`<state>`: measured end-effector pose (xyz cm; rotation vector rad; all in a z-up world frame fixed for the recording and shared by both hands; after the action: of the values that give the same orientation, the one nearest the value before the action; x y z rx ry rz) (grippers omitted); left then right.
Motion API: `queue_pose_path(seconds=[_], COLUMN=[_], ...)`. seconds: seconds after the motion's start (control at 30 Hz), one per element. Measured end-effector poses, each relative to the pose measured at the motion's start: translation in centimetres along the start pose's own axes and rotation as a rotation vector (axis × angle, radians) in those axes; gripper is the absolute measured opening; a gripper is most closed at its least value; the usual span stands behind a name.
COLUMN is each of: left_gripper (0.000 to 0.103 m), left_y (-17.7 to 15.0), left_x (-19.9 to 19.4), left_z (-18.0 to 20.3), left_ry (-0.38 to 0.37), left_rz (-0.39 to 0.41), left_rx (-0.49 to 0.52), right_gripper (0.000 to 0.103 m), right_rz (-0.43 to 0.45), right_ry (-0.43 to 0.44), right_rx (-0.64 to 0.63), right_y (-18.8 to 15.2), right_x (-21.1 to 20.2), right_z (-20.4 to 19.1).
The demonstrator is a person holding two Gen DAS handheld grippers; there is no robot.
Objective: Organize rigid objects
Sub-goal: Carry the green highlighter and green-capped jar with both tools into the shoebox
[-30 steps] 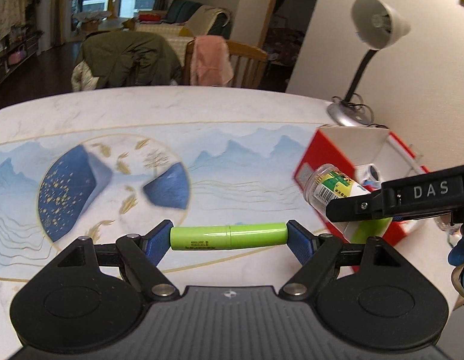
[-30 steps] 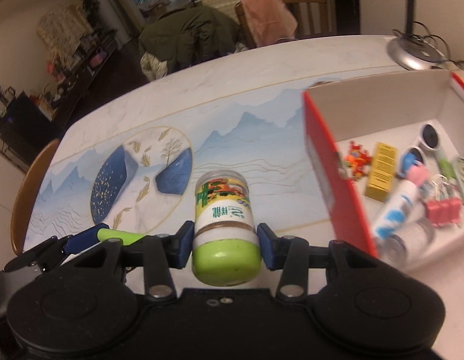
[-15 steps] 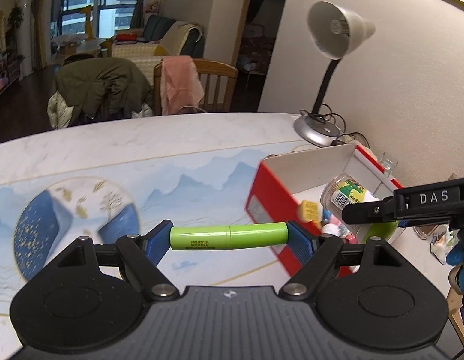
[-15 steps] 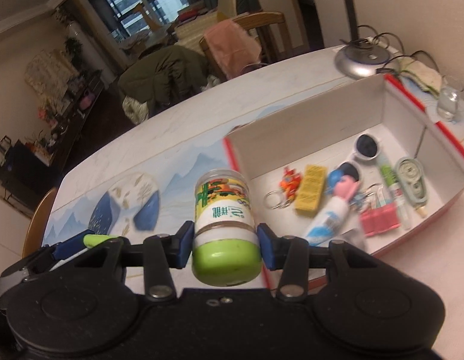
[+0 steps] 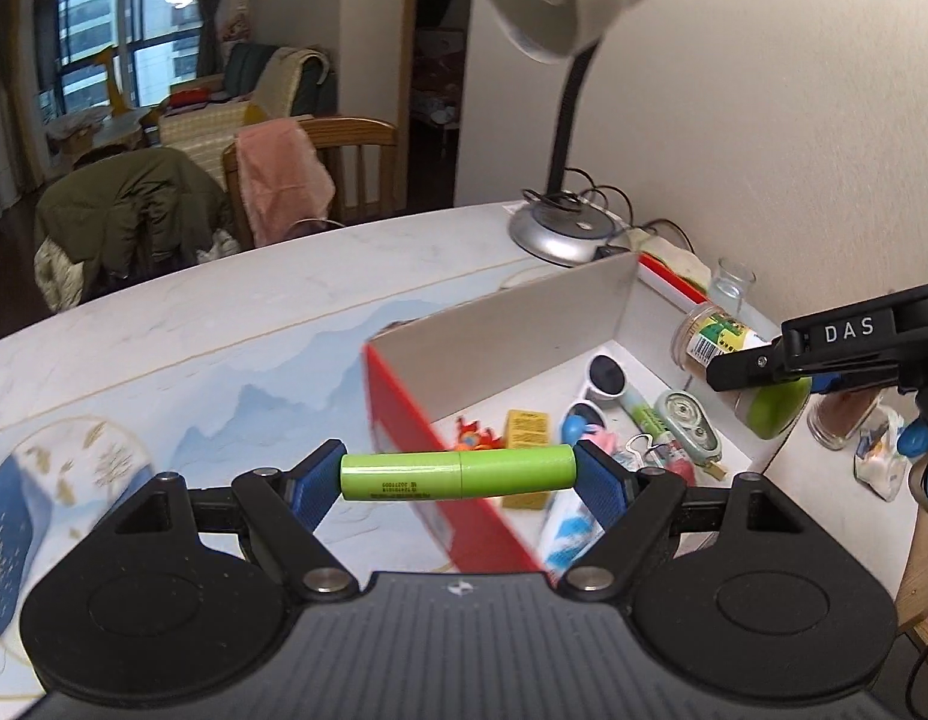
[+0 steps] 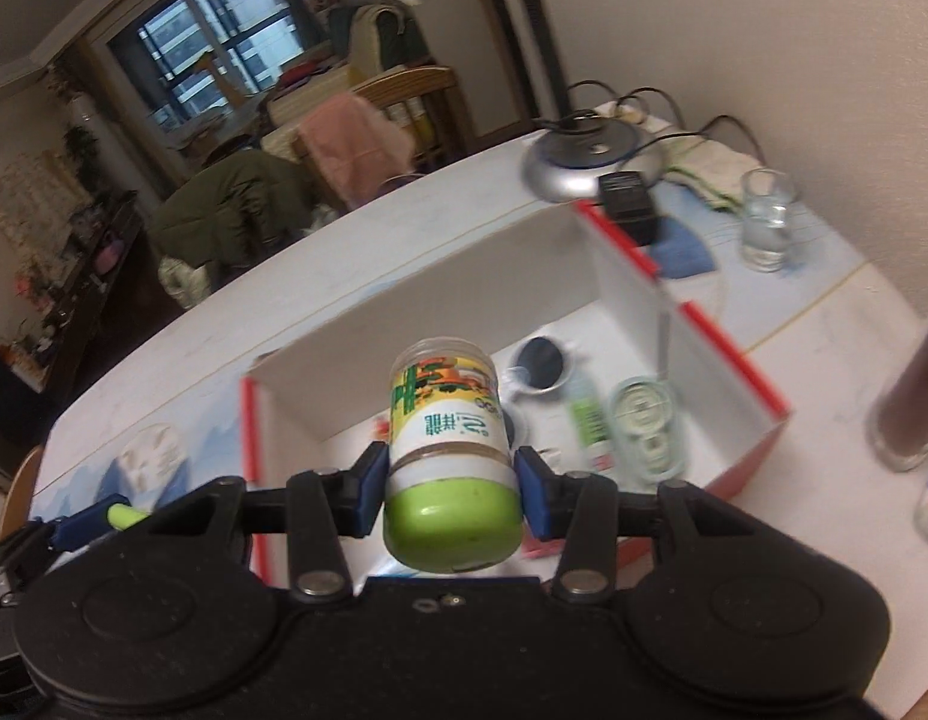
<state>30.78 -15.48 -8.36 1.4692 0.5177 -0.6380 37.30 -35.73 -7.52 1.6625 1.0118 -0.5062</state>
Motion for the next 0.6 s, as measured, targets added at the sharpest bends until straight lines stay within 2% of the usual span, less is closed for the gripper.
queue_pose_path(seconds=[0.27,0.47,0.6], left_gripper=[0.082,0.082,0.082], left_y=[1.2,1.3,0.9], left_x=[4.4,7.6,9.3], left_z=[4.3,6.5,7.2], left_ry=[-0.007,-0.002,-0.010], left_rz=[-0.049,-0.097,-0.144], left_rx=[0.095,0.151,0.153], right_gripper=[0.044,0.044,0.044], right_rz=[-0.023,-0.052,-0.079], right_ry=[-0.037,-0.052,-0.051], right_rx=[0.000,-0.037,-0.070], right_y=[1.1,1.7,1.6], right_x=[1.9,4.0,5.5], right_z=[3.8,4.7,4.7])
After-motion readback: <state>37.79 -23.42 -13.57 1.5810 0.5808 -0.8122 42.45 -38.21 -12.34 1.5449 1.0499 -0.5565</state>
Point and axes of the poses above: each gripper's, at about its wrist camera, not at the fingertips, and x roughly the way its jaws point, z to its right, y to its top, the point moved 6 cm from there along x, roughly the way its jaws point, and after that the axes turned 2 degrees about x, right-handed, at the moved point
